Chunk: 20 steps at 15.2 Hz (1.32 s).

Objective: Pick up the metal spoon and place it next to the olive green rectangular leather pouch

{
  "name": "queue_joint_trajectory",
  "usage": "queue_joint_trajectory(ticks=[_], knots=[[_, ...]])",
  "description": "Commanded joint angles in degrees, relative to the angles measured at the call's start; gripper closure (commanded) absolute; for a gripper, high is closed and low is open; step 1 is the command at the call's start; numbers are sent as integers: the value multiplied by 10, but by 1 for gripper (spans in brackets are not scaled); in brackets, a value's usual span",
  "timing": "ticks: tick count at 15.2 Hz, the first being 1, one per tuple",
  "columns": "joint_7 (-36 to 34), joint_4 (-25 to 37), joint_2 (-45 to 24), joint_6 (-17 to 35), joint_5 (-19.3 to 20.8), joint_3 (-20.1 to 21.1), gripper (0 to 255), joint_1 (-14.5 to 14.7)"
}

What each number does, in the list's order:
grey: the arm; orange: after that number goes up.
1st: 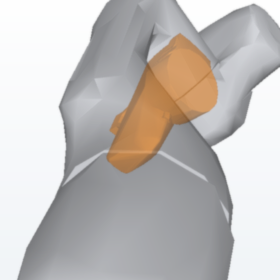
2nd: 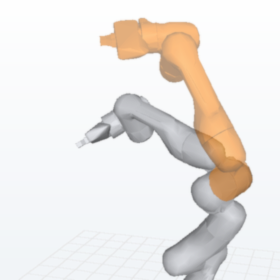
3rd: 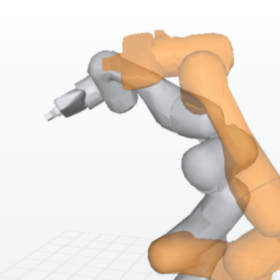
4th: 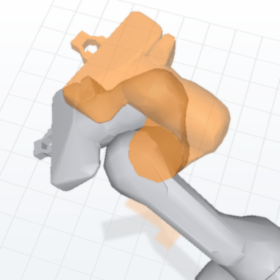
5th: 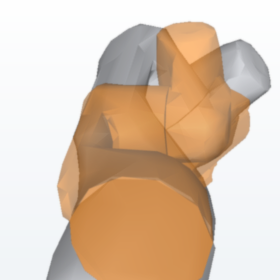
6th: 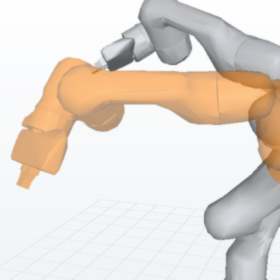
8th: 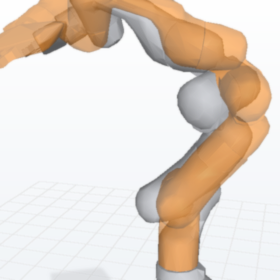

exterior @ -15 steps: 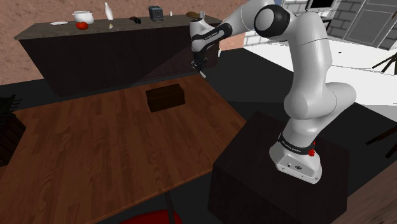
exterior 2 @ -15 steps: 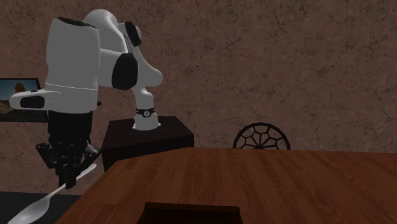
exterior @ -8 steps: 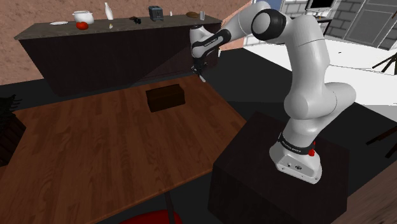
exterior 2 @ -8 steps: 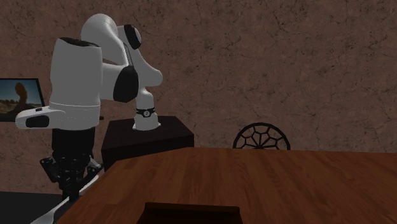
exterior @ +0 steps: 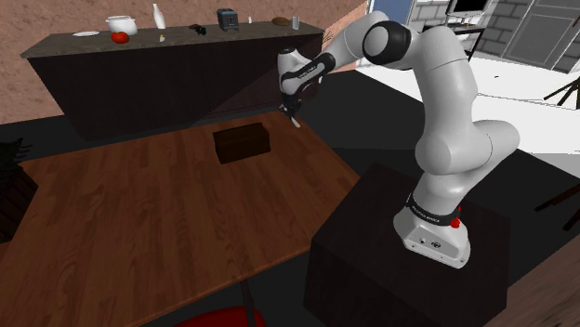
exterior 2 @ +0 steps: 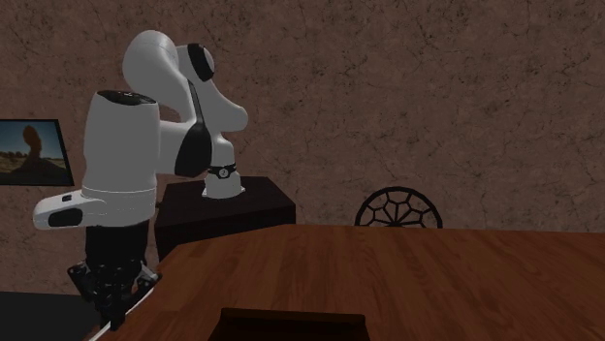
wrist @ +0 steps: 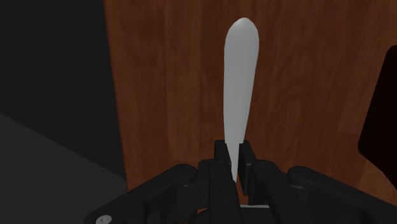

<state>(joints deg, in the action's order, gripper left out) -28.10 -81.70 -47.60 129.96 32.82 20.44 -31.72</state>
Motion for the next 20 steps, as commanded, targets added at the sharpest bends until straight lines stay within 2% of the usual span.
queue_joint_trajectory(ticks=[1, 20], knots=[[-4, -1, -9, 10, 4, -4, 255, 1], [-30, 41, -116, 77, 35, -37, 255, 24]])
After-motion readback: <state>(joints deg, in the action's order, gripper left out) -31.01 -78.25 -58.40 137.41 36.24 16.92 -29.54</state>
